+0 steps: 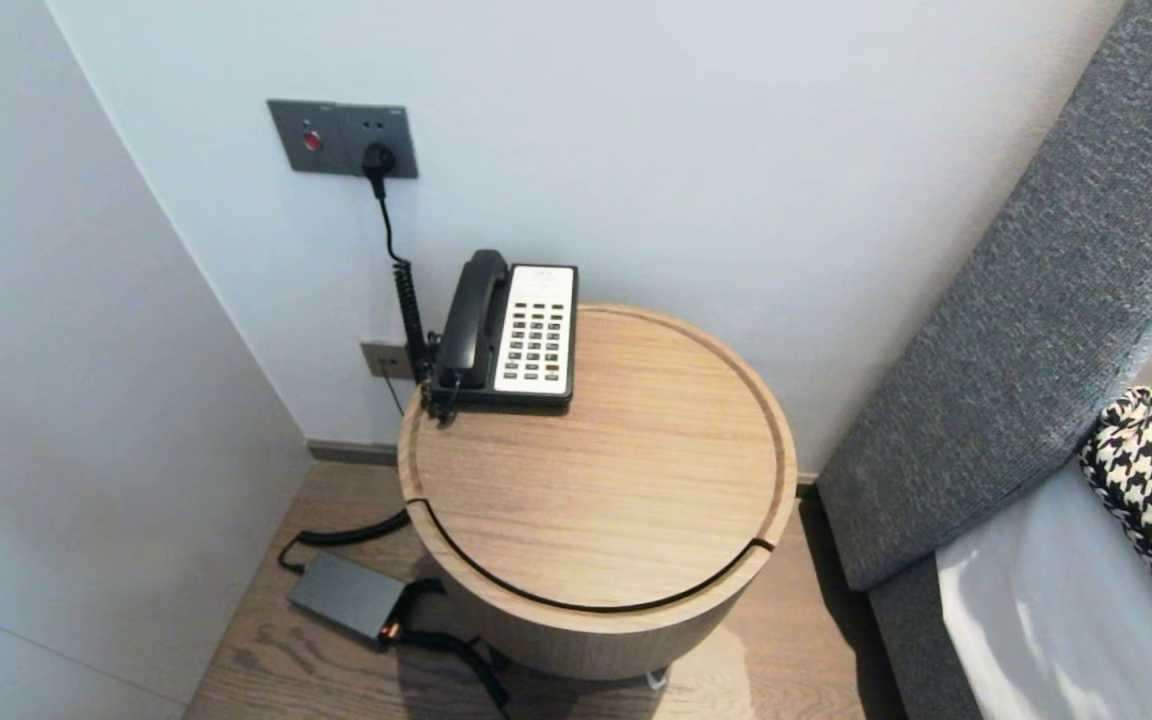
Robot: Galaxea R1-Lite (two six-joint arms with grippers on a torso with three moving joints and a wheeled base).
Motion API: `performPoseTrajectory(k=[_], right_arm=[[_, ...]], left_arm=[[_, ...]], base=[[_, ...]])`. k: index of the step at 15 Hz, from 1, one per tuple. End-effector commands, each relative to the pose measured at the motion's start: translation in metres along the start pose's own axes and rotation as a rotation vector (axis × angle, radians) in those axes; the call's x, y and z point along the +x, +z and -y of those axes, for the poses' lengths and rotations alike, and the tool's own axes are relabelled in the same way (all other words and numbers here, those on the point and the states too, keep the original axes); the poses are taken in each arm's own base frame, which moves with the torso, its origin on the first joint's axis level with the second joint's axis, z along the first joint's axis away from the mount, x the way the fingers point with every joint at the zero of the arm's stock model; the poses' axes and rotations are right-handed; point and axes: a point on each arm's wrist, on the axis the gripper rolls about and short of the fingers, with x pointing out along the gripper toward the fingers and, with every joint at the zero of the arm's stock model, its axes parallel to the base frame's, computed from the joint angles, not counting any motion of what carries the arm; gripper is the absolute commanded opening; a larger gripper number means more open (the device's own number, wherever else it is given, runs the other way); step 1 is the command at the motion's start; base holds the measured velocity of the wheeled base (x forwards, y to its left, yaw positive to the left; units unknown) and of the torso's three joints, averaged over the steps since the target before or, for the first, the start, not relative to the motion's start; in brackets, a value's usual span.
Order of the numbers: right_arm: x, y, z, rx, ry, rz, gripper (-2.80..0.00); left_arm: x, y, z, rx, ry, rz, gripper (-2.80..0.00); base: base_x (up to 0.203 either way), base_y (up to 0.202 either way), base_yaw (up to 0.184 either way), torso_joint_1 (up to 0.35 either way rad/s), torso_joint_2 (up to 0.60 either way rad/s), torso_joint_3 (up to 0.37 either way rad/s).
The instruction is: Open the nightstand drawer
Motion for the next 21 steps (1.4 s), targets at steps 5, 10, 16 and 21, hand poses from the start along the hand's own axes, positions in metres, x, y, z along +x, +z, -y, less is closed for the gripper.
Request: performPoseTrajectory(k=[5,10,16,21], right_arm=[[0.001,-0.003,0.0,-0.002,0.0,-0.01,-2.8],[0.001,-0.003,0.0,-0.002,0.0,-0.011,-2.8],[0.001,-0.003,0.0,-0.002,0.0,-0.011,-2.8],[0.001,-0.003,0.0,-0.002,0.0,-0.01,-2.8]], left_arm=[[0.062,0.026,0.026,-0.144,-0.151,-0.23,-2.8],[0.069,0.02,0.04,-0.158,-0.231,-0.296,-2.8],[0.112,0.013,0.08,-0.101,-0.319,-0.47,-2.8],[0.135,0.0,0.119,-0.023,-0.374,-0.662,-2.8]], base=[[0.0,0.0,0.0,0.0,0.0,0.0],[0.0,0.0,0.0,0.0,0.0,0.0],[0.0,0.0,0.0,0.0,0.0,0.0],[0.0,0.0,0.0,0.0,0.0,0.0]])
